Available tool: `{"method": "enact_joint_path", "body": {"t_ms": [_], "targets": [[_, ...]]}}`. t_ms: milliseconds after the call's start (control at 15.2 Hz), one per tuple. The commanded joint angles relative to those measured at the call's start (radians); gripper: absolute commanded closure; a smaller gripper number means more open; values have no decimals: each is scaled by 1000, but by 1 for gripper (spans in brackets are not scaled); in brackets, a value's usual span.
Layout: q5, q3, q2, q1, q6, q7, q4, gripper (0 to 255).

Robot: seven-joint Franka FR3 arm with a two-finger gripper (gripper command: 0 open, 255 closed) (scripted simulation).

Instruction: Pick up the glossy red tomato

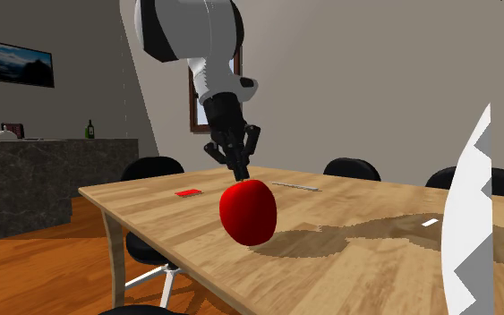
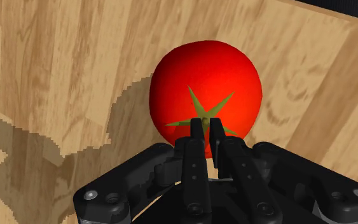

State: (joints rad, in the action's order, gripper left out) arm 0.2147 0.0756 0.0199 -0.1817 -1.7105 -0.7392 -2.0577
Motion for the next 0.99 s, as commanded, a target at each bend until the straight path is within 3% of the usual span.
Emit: {"method": "enact_joint_path", "body": {"t_ms": [0, 264, 924], "targets": [[0, 0, 0, 0, 0, 0, 0, 255], [-1, 1, 1, 1, 0, -1, -2, 255], [-6, 2, 32, 2, 127, 24, 97, 255]]}}
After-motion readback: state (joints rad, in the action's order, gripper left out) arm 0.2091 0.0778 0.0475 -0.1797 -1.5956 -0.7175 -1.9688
